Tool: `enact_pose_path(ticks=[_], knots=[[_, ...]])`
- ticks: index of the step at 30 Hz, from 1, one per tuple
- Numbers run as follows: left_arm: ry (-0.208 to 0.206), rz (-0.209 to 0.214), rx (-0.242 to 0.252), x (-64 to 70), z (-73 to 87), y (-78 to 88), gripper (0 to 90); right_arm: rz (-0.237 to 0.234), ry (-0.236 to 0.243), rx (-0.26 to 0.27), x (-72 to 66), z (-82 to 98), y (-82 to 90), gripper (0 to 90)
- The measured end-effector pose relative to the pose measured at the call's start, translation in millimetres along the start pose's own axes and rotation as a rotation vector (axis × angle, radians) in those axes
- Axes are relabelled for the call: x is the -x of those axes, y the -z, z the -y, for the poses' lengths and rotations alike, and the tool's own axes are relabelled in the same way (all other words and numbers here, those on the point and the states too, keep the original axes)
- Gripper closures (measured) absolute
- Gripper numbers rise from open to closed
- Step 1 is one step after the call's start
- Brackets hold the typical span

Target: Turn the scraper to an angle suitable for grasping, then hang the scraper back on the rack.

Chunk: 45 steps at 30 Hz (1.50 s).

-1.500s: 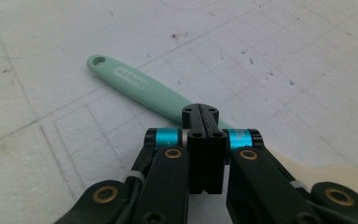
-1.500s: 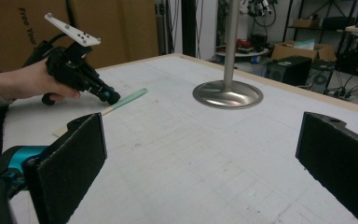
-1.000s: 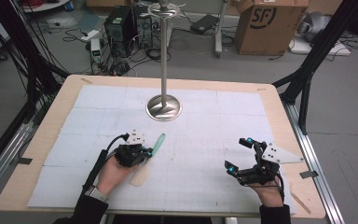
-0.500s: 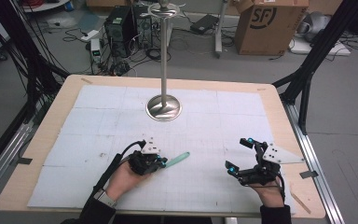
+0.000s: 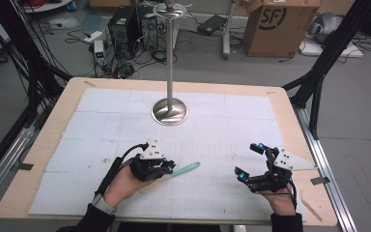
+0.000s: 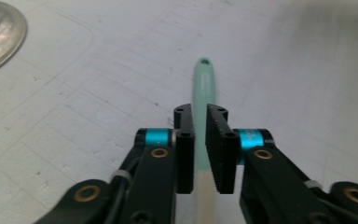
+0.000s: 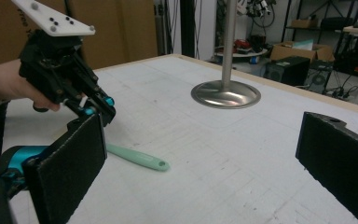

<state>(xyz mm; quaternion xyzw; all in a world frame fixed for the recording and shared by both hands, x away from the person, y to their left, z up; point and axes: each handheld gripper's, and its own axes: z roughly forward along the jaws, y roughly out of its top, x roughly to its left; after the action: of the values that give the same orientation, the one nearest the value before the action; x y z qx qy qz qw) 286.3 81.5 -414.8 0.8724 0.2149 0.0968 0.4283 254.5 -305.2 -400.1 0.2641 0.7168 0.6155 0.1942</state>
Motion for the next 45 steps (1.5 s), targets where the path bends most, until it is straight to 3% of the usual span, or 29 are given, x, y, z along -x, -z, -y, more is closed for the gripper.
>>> enact_pose_path(ticks=[5, 8, 12, 16, 19, 23, 33, 38, 45], knots=[[0.002, 0.038, -0.013, -1.2, -2.4, 5.7, 53.7, 0.006, 0.004, 0.0, -0.4, 0.9, 2.1, 0.3], [-0.005, 0.064, -0.048, -1.7, -3.2, 7.5, 38.4, 0.014, -0.004, -0.001, -0.5, 1.0, 4.4, 0.2], [-0.096, 0.112, -0.053, 0.3, -5.9, 12.3, 25.1, 0.025, -0.003, -0.003, 0.4, 1.7, 6.1, 0.3], [-0.069, 0.13, -0.097, -0.5, -11.1, 14.6, 19.9, 0.031, -0.009, -0.02, -2.1, 4.6, 8.6, 0.2], [-0.03, 0.121, -0.172, -2.6, -14.8, 9.7, 13.1, 0.037, -0.005, -0.025, -4.5, 5.1, 13.1, 0.2], [-0.029, 0.117, -0.236, -4.8, -14.7, 0.7, 13.1, 0.048, -0.006, -0.009, -5.0, 2.7, 17.6, 0.3], [-0.013, 0.105, -0.296, -8.4, -11.5, -7.6, 20.4, 0.036, -0.002, -0.015, -4.8, 2.6, 12.8, 0.3], [-0.004, 0.08, -0.326, -10.1, -11.4, -10.3, 23.0, 0.03, -0.003, -0.019, -4.7, 1.9, 9.5, 0.3], [0.0, 0.09, -0.375, -11.6, -15.2, -17.9, 24.2, 0.033, -0.004, -0.019, -6.3, 2.8, 11.9, 0.3]])
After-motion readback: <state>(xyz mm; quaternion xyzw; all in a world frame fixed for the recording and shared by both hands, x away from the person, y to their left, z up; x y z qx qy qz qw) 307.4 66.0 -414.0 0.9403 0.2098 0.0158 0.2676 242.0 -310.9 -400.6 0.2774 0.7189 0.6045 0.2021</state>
